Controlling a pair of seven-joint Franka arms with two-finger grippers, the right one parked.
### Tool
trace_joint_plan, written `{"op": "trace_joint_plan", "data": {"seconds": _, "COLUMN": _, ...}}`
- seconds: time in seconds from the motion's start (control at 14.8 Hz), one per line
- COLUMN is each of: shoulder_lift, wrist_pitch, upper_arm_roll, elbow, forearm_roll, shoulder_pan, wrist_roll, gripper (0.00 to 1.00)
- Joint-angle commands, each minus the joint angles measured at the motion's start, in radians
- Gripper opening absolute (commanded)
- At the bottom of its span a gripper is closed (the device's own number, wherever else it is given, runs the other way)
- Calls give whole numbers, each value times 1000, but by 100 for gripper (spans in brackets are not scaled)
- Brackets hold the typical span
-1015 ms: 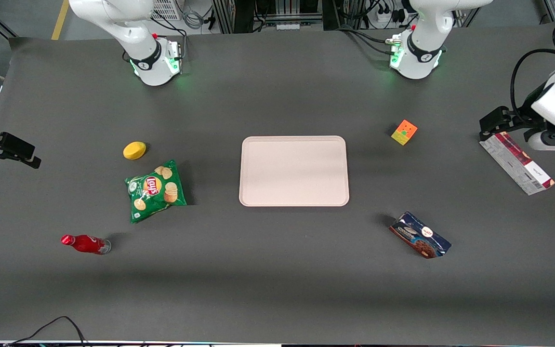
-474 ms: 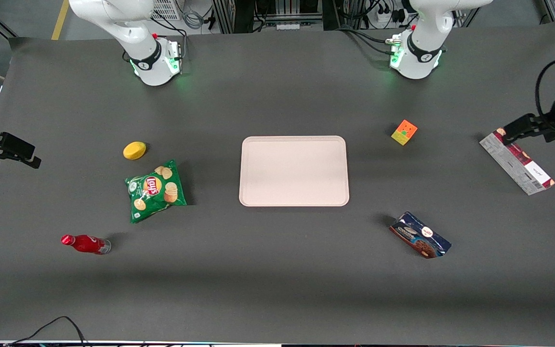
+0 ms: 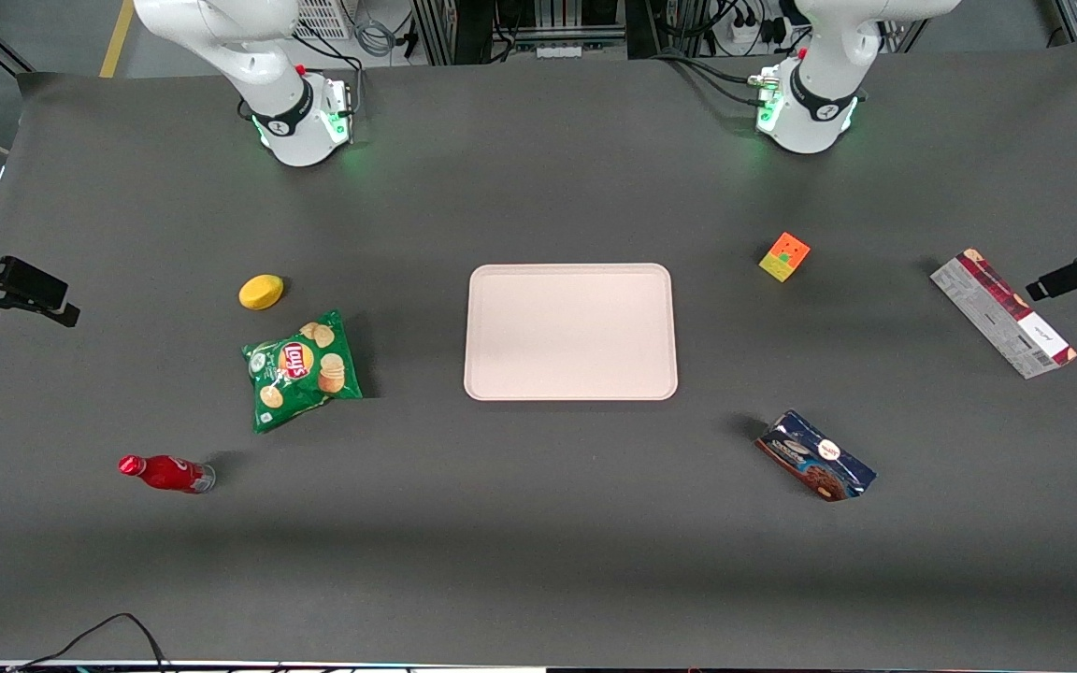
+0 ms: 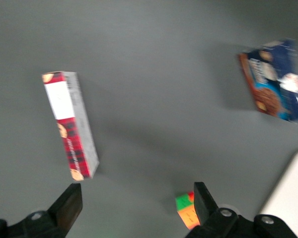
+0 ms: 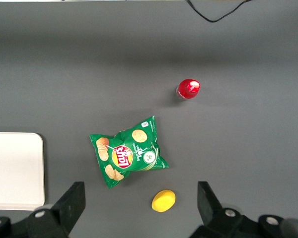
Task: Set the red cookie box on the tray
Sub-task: 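Move the open left gripper down over the red plaid cookie box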
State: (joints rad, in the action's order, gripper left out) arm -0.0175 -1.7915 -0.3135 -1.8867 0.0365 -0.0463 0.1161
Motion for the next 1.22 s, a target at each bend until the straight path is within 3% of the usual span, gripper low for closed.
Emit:
{"op": "trace_joint_plan", "data": {"seconds": 0.0, "shoulder_lift": -13, "wrist_pitch": -193, "upper_arm_roll": -65, "elbow": -182, "forearm_roll": -134, "shoulder_pan": -32, "wrist_roll": 62, "gripper": 100}}
{"op": "trace_joint_plan", "data": {"seconds": 0.47, "shoulder_lift": 33, "wrist_pitch": -592, "upper_arm_roll": -211, "elbow": -465, "forearm_roll": -156, "shoulder_pan": -32, "wrist_roll": 68, "gripper": 100}}
{"op": "trace_joint_plan", "data": {"seconds": 0.95, "shoulder_lift": 203, "wrist_pitch": -767, "upper_arm_roll": -225, "elbow": -479, "forearm_roll": -135, "shoulder_pan": -26, "wrist_roll": 31, "gripper": 99}}
{"op": "trace_joint_plan", "data": {"seconds": 1.15, "shoulder_lift": 266, "wrist_pitch": -819, "upper_arm_roll": -225, "elbow": -476, "forearm_roll": -46, "shoulder_pan": -23, "wrist_roll": -45, "gripper": 98}}
